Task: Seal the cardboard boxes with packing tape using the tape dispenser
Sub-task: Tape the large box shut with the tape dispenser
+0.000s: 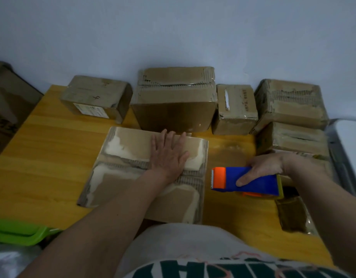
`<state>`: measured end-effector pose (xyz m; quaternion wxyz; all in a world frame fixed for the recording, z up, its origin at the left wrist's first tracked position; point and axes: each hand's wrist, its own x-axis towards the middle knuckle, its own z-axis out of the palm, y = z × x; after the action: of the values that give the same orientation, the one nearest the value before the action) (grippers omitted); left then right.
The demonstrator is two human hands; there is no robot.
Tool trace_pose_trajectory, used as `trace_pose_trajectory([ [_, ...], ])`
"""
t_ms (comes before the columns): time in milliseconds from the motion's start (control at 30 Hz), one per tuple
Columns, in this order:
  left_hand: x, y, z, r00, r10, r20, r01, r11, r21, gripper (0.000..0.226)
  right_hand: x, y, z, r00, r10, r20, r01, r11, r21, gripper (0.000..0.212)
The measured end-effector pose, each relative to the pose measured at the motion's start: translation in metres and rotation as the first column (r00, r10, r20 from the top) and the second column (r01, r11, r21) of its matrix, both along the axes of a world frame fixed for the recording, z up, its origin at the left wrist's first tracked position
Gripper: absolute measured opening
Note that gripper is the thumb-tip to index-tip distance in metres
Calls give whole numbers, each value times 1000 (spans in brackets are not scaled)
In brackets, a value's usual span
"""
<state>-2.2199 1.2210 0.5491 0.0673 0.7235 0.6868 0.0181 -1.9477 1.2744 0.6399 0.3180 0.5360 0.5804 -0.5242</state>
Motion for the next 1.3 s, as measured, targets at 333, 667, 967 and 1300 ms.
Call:
trace_pose_trajectory([
  [333, 62, -9, 1, 995, -94, 36, 95, 995, -21, 65, 11, -3, -2, 999, -33, -35, 33, 999, -25, 67],
  [667, 66, -8, 1, 996, -94, 6, 94, 994, -47, 64, 45, -10, 0, 990, -114, -84, 114, 993, -7, 68],
  [967, 59, -7, 5, 988, -139, 67, 144, 986, -78, 68, 15, -11, 9, 998, -28, 53, 25, 999, 46, 55],
  [1300, 40, -27, 4, 963, -269, 9, 269, 958, -95, 91, -33, -29, 1, 933, 97, 348, -183, 957, 224, 69],
])
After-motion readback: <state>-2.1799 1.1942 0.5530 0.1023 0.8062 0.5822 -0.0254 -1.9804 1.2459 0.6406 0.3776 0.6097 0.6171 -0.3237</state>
